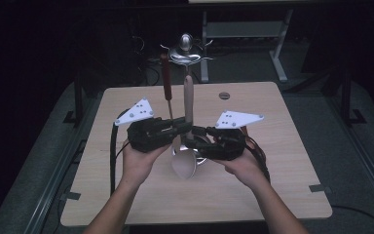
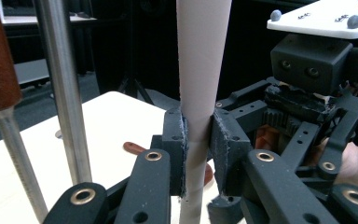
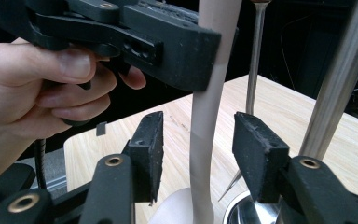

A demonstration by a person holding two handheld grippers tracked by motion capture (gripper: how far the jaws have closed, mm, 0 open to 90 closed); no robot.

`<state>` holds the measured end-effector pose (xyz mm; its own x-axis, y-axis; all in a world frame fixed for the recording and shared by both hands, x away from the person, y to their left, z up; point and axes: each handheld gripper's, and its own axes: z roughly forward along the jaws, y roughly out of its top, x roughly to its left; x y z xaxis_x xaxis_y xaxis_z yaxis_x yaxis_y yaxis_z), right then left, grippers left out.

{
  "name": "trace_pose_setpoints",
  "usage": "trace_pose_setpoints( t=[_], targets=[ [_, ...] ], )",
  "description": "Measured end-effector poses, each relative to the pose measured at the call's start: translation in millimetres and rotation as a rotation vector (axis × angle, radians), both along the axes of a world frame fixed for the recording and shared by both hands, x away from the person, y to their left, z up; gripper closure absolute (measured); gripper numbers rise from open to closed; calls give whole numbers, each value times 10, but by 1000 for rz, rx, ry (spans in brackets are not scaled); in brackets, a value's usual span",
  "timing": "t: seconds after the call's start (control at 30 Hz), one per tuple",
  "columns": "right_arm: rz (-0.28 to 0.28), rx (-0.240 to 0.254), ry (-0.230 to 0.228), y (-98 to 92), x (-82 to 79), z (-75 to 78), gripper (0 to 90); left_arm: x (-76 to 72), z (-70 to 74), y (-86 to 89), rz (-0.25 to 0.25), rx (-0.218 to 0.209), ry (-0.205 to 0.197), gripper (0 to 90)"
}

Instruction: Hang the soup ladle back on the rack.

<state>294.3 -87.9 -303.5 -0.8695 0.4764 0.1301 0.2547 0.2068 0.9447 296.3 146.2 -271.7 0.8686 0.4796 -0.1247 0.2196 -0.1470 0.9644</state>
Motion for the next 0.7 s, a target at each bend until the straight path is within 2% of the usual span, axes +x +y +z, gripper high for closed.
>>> trace_pose_setpoints(
  t=[0.2, 0.33, 0.4, 0.5, 0.7],
  targets=[
    [-11, -11, 20, 51, 31, -34, 621, -17, -14, -12, 18, -7, 1, 766],
    [-24, 1, 17, 63, 48, -54, 746, -12, -44, -30, 22, -7, 7, 766],
    [-20, 3, 21, 59, 53, -63, 778, -8, -56, -36, 23, -4, 8, 766],
    [-20, -13, 16, 59, 49, -76, 789, 5, -79, -38, 16, -12, 24, 764],
    [-12, -35, -3, 31, 51, -108, 793, 39, -115, -35, -14, -5, 25, 755]
  ],
)
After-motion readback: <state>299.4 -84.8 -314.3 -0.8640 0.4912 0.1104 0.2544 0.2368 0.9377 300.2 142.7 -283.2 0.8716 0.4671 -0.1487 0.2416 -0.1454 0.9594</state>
